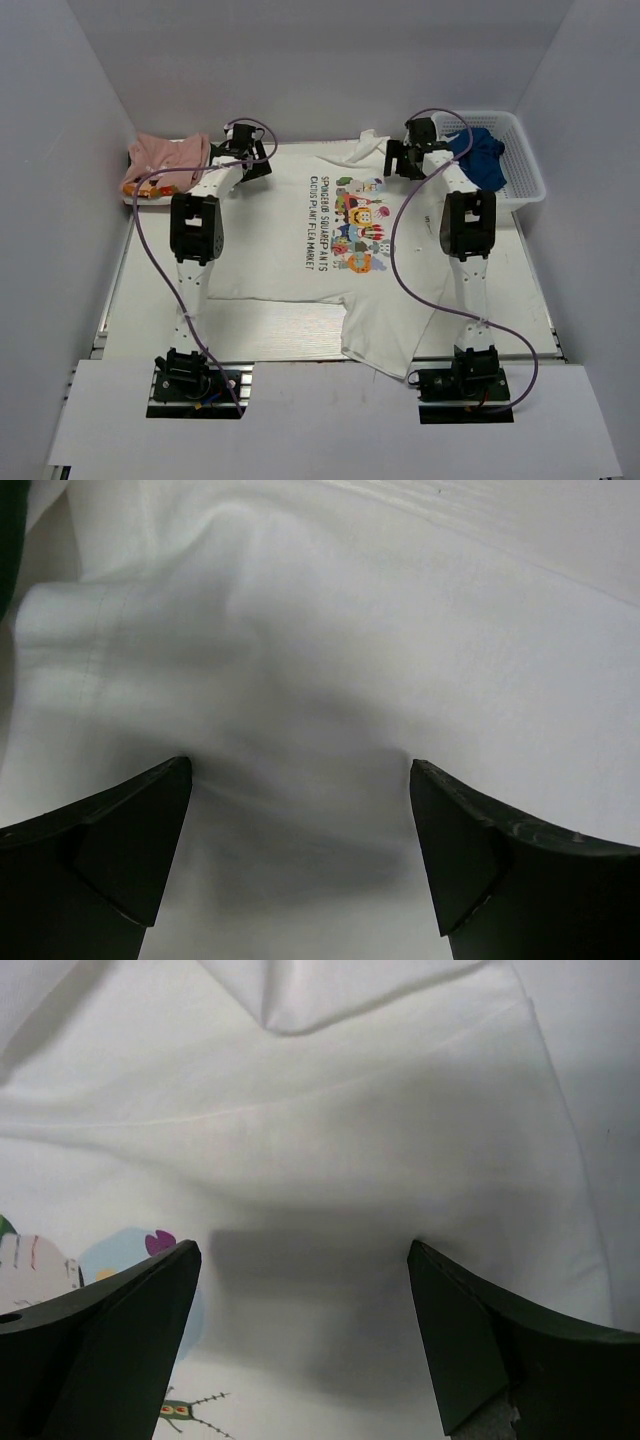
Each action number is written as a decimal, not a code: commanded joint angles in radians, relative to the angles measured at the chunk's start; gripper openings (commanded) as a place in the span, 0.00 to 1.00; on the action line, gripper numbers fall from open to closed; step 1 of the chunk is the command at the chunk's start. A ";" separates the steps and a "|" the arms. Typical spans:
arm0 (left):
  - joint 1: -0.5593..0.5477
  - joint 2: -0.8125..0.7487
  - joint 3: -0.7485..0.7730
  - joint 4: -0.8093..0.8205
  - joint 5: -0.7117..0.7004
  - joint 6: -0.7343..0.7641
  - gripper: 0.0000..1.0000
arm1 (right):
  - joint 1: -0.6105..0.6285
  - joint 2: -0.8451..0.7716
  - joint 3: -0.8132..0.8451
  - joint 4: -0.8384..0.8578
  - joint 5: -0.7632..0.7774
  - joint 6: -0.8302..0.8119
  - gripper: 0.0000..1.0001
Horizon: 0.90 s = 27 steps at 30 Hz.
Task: Fold and stack the t-shirts
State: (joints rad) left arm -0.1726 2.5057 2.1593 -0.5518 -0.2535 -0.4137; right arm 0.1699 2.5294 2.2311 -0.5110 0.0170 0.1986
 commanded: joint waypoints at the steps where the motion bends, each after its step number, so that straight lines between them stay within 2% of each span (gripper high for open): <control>1: 0.001 -0.120 0.014 -0.048 0.019 0.016 1.00 | 0.031 -0.110 -0.029 -0.015 -0.072 -0.147 0.90; 2: 0.001 -0.160 -0.025 -0.063 0.001 0.016 1.00 | 0.037 -0.220 -0.056 -0.012 -0.055 -0.157 0.90; 3: -0.008 -0.207 -0.056 -0.072 -0.019 0.016 1.00 | 0.068 -0.262 -0.092 0.024 -0.046 -0.169 0.90; 4: -0.021 -0.259 -0.096 -0.085 -0.070 0.016 1.00 | 0.077 -0.303 -0.210 0.038 -0.023 -0.179 0.90; 5: -0.021 -0.380 -0.201 -0.085 -0.091 0.003 1.00 | 0.094 -0.433 -0.256 0.069 0.009 -0.179 0.90; 6: -0.021 -0.446 -0.266 -0.094 -0.102 -0.011 1.00 | 0.118 -0.475 -0.359 0.100 0.012 -0.174 0.90; 7: -0.021 -0.514 -0.406 -0.094 -0.102 -0.061 1.00 | 0.141 -0.516 -0.469 0.135 0.050 -0.159 0.90; 8: -0.021 -0.650 -0.482 -0.106 -0.102 -0.095 1.00 | 0.151 -0.635 -0.523 0.147 0.064 -0.148 0.90; 9: -0.021 -0.719 -0.560 -0.106 -0.102 -0.126 1.00 | 0.172 -0.671 -0.633 0.166 0.080 -0.124 0.90; 10: -0.007 -0.789 -0.722 -0.094 -0.093 -0.167 1.00 | 0.190 -0.742 -0.745 0.195 0.146 -0.058 0.90; 12: -0.007 -0.961 -0.914 -0.112 -0.131 -0.229 1.00 | 0.206 -0.843 -0.891 0.209 0.170 0.051 0.90; 13: -0.007 -1.007 -0.959 -0.141 -0.145 -0.272 1.00 | 0.215 -0.915 -0.980 0.209 0.181 0.080 0.90; 14: -0.007 -1.047 -0.999 -0.176 -0.145 -0.366 1.00 | 0.223 -0.951 -1.069 0.209 0.193 0.125 0.90; 15: -0.007 -1.083 -1.038 -0.200 -0.145 -0.396 1.00 | 0.244 -1.063 -1.108 0.213 0.193 0.128 0.90; 17: -0.007 -1.181 -1.142 -0.223 -0.127 -0.445 1.00 | 0.281 -1.135 -1.228 0.209 0.213 0.151 0.90; 18: -0.007 -1.212 -1.211 -0.235 -0.127 -0.467 1.00 | 0.304 -1.223 -1.248 0.180 0.218 0.159 0.90; 21: 0.002 -1.307 -1.321 -0.218 -0.136 -0.510 1.00 | 0.387 -1.303 -1.312 0.077 0.247 0.185 0.90; 24: 0.012 -1.308 -1.407 -0.192 -0.113 -0.529 1.00 | 0.493 -1.354 -1.381 0.005 0.251 0.183 0.90; 25: 0.012 -1.283 -1.408 -0.192 -0.113 -0.545 1.00 | 0.560 -1.348 -1.389 -0.053 0.251 0.185 0.90; 27: 0.031 -1.257 -1.420 -0.192 -0.125 -0.565 1.00 | 0.609 -1.338 -1.410 -0.084 0.277 0.189 0.90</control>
State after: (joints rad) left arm -0.1619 1.2419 0.7399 -0.7708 -0.3691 -0.9085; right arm 0.7059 1.1881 0.8532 -0.4950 0.2470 0.3614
